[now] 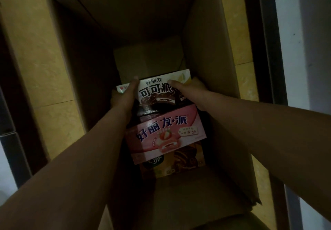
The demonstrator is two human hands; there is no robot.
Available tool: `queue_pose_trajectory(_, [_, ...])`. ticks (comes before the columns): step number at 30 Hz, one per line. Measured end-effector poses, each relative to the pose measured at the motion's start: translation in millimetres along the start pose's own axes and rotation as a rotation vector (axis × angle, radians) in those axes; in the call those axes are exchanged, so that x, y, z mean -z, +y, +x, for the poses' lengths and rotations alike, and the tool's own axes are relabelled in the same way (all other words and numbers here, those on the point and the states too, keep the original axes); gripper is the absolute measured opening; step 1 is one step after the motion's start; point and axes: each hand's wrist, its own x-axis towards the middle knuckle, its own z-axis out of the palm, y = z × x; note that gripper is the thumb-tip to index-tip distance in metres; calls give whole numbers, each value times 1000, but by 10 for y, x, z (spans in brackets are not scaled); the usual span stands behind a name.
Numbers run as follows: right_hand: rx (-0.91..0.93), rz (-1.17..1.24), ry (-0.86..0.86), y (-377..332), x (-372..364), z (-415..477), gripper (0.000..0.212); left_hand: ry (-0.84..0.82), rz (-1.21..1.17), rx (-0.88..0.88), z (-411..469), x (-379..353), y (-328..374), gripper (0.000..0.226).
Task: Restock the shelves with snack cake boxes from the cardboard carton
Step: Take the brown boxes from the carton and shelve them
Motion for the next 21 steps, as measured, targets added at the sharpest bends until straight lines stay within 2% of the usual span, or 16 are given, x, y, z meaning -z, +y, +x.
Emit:
queue_pose_trajectory(2, [2,61,-24,10,-1,18,65,-6,-62,30,52,-15,43,77])
queue_pose_trajectory(5, [-20,178,-88,49,20,69,63,-140,-120,103,132,-20,95,81])
queue_pose_trajectory(9, [-117,293,-173,23,47,122,61,-214,-167,143,213,-50,180,65])
queue_pose_trajectory(13, [-138,326,-217,21,58,172,61,-268,-135,204,293,30,210,62])
queue_pose_trajectory(18, [-145,321,-232,25,64,128,66,-298,-51,187,202,54,202,53])
queue_pose_trajectory(21, [-147,340,-241,-14,93,58,62,-303,-57,177,129,73,229,52])
